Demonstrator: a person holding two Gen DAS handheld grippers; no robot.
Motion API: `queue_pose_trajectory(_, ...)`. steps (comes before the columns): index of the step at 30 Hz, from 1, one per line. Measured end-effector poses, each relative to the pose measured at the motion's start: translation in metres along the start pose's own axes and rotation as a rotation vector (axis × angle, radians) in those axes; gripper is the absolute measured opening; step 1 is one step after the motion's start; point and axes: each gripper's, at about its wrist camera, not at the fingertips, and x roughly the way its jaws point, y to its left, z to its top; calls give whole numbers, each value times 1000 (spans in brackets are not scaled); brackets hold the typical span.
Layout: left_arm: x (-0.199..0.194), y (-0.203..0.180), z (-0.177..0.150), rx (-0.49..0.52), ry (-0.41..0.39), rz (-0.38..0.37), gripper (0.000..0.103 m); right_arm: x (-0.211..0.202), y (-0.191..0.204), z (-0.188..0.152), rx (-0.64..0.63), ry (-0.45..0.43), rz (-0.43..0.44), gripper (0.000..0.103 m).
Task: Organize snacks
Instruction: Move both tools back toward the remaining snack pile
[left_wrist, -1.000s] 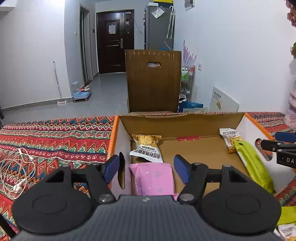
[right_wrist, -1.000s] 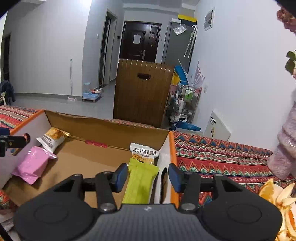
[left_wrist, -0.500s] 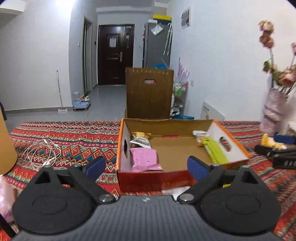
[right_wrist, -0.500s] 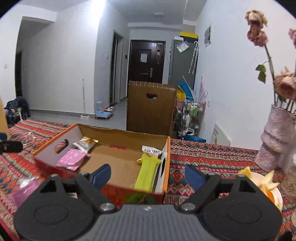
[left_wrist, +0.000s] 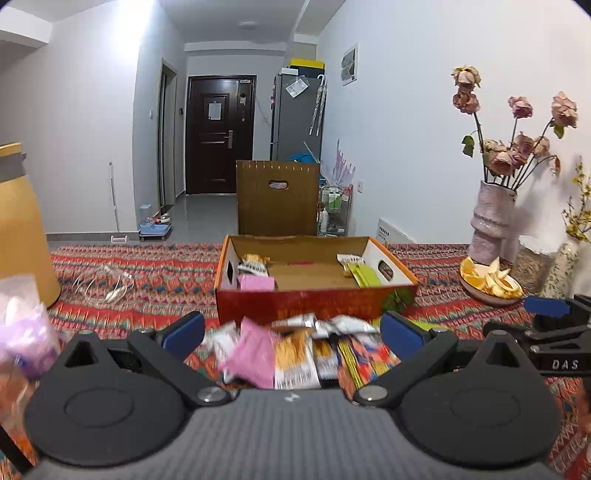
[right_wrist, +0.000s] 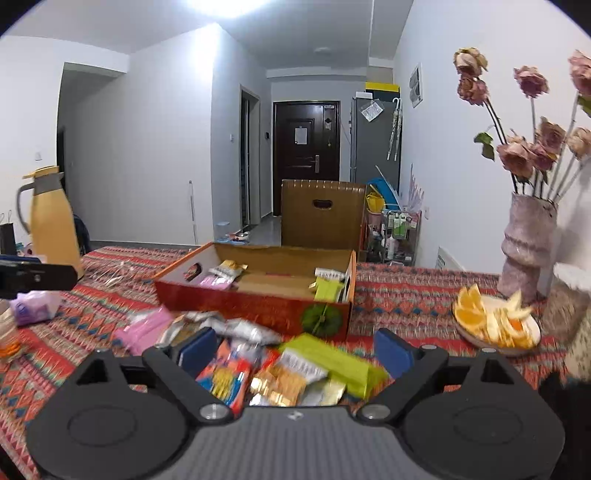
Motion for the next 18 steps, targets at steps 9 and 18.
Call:
queue_pose_trajectory(9, -55, 7, -55, -95, 46, 32, 103, -74, 12, -61, 48, 2, -15, 98)
queue_pose_trajectory(18, -91, 18, -115, -132, 146, 83, 103, -117, 23, -128, 138, 92, -10, 98)
